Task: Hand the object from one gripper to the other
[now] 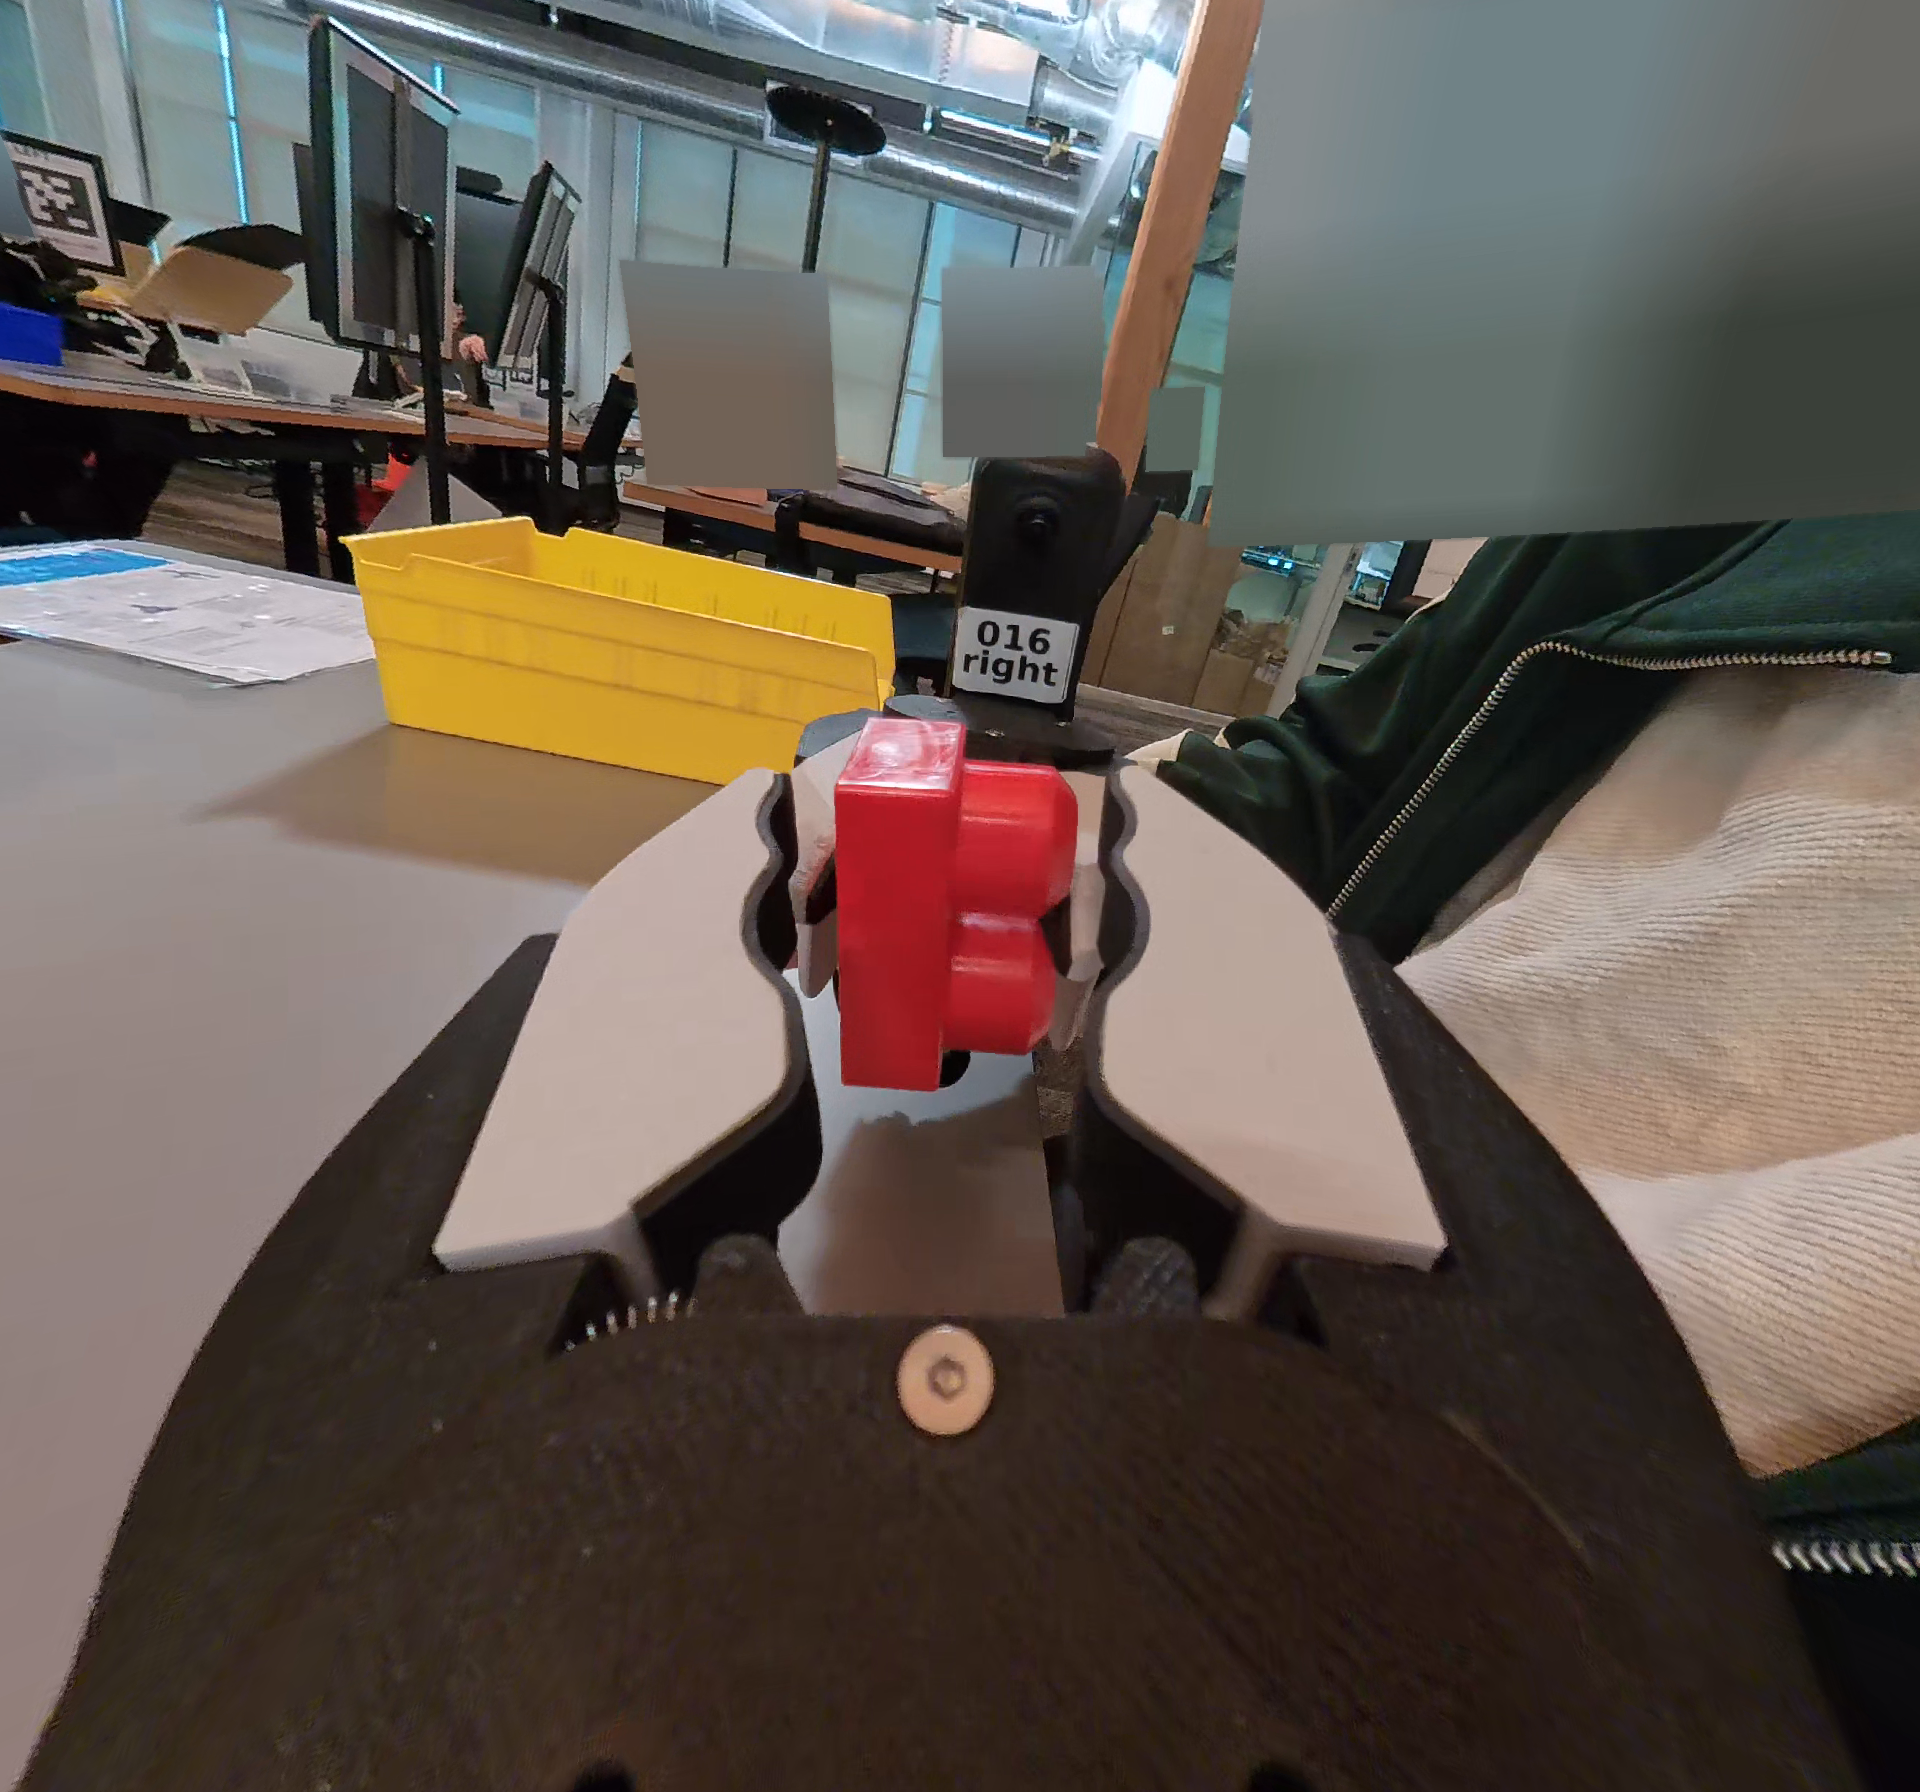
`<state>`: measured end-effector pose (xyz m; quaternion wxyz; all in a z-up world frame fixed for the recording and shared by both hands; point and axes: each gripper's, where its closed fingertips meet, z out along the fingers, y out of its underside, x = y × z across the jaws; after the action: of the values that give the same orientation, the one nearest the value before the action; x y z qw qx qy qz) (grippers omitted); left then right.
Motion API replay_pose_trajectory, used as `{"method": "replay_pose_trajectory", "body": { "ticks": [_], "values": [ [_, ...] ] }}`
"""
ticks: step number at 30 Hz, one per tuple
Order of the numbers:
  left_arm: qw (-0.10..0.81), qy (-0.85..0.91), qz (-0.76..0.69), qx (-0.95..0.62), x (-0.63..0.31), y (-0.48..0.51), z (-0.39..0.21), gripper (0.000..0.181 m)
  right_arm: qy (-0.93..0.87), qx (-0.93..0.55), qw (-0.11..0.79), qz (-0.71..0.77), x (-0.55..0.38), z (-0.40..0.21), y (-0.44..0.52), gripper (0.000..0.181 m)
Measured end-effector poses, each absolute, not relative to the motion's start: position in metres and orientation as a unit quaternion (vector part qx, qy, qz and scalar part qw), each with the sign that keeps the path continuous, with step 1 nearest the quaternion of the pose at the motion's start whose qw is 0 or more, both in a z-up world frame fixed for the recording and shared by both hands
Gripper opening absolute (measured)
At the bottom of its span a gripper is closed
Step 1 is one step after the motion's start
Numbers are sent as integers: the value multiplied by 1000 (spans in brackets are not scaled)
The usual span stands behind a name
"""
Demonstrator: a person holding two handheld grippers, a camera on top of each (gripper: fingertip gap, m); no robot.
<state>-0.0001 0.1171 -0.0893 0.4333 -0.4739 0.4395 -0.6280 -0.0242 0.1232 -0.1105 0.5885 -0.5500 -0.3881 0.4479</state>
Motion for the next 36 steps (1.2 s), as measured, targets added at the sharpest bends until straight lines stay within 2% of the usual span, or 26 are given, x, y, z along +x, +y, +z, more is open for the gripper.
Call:
{"method": "replay_pose_trajectory", "body": {
  "ticks": [8, 16, 18, 22, 26, 30, 36],
  "values": [
    [441, 456, -611, -474, 1, 116, -92, 45, -384, -551, 588, 450, -23, -110, 124, 43],
    [440, 460, -609, -473, 1, 116, -92, 44, -384, -554, 584, 452, -24, -111, 124, 43],
    [443, 459, -610, -470, -1, 116, -90, 44, -372, -563, 580, 456, -22, -112, 128, 55],
    [456, 447, -611, -468, -7, 122, -84, 44, -330, -593, 579, 452, -11, -116, 145, 98],
    [459, 429, -619, -472, -13, 130, -80, 44, -297, -615, 587, 434, 0, -121, 160, 117],
    [462, 426, -617, -473, -14, 133, -80, 44, -317, -621, 574, 430, -7, -126, 155, 114],
    [465, 437, -609, -471, -11, 129, -82, 44, -376, -608, 560, 419, -22, -130, 138, 83]
  ]
}}
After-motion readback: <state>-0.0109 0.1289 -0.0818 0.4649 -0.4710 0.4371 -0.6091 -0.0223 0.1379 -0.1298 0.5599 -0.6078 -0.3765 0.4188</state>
